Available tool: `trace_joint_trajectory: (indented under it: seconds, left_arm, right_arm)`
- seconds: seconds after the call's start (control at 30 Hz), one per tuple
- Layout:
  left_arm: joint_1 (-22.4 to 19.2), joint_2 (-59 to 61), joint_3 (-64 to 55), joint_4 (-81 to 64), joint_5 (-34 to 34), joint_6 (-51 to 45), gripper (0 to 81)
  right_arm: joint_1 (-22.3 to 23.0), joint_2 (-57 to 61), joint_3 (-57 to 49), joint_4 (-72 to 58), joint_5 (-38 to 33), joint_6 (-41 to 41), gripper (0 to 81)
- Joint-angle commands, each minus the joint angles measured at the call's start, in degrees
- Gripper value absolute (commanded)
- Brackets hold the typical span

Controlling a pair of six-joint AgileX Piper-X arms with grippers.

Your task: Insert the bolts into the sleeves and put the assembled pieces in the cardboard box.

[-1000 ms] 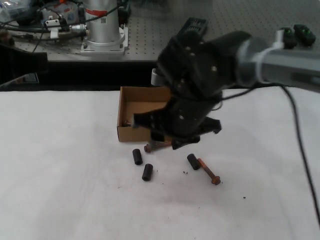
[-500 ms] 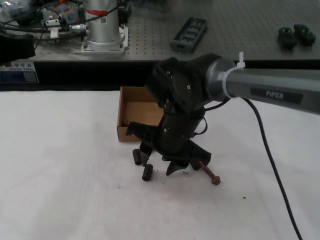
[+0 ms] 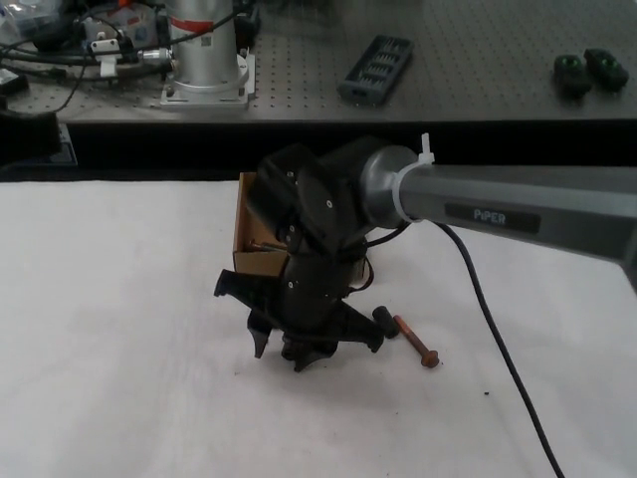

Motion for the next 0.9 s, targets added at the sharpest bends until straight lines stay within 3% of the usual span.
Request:
trace_joint_trajectory:
  seconds: [0.0,0.3,0.6,0.87]
  left_arm:
    - [0.17,-1.65,-0.21,1.47,-0.44,0.84,0.6]
    - [0.17,-3.14,-0.21,1.74,-0.44,2.10,0.6]
    - [0.17,-3.14,-0.21,1.56,-0.44,3.34,0.6]
    - [0.17,-3.14,-0.21,1.35,-0.44,3.33,0.6]
  right_arm:
    - [-0.26,0.73,-1.21,-1.69,0.51,1.58,34.1]
    - [-2.07,1.14,-2.18,-0.85,1.26,1.58,33.2]
    - [-2.10,1.14,-2.18,0.71,1.98,0.06,7.8]
    - [-2.00,1.14,-2.18,3.51,3.07,-2.99,6.2]
